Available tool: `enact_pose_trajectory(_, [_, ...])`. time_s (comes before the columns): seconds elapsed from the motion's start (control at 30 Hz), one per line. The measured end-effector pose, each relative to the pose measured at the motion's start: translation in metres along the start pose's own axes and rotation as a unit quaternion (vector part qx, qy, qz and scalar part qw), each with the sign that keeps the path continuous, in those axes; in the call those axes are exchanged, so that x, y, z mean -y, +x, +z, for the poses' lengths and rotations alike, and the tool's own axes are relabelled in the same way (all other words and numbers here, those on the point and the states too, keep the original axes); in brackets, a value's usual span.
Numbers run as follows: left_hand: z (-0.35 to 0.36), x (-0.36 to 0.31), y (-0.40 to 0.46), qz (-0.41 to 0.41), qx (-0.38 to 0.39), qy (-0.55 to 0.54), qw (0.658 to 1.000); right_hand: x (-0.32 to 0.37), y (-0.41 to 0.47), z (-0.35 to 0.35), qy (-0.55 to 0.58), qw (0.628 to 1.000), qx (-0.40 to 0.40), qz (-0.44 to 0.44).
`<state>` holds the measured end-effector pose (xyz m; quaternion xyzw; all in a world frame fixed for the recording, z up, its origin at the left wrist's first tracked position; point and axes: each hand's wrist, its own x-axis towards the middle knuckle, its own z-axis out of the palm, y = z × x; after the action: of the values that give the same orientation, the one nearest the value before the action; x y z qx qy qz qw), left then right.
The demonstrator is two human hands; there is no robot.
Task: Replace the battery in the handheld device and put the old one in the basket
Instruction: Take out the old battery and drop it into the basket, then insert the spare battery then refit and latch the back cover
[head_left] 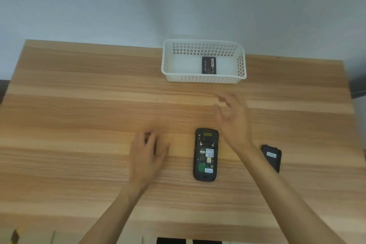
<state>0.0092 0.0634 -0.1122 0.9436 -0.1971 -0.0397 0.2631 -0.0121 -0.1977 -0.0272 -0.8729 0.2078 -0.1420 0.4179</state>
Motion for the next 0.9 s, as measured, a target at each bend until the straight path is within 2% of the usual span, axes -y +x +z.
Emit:
enact_pose_trajectory(0.13, [-0.009, 0.021, 0.001, -0.096, 0.008, 0.073, 0.993, -0.021, -0.052, -0.006, -0.001, 0.999, 0.014, 0.042])
enact_pose_trajectory(0.43, [-0.018, 0.028, 0.000, -0.140, 0.064, -0.024, 0.988, -0.045, -0.106, -0.021, -0.005, 0.993, 0.039, 0.108])
enact_pose_trajectory(0.6, [-0.023, 0.006, -0.004, -0.091, 0.083, -0.094, 0.988, -0.027, -0.119, -0.017, -0.008, 0.991, 0.100, 0.084])
enact_pose_trajectory(0.77, [-0.023, -0.032, -0.003, 0.008, 0.141, -0.192, 0.971, -0.008, -0.129, -0.002, -0.071, 0.981, 0.183, -0.004])
enact_pose_trajectory(0.9, [-0.021, -0.059, -0.004, 0.083, 0.223, -0.195, 0.952, 0.000, -0.136, 0.007, -0.101, 0.975, 0.183, -0.067])
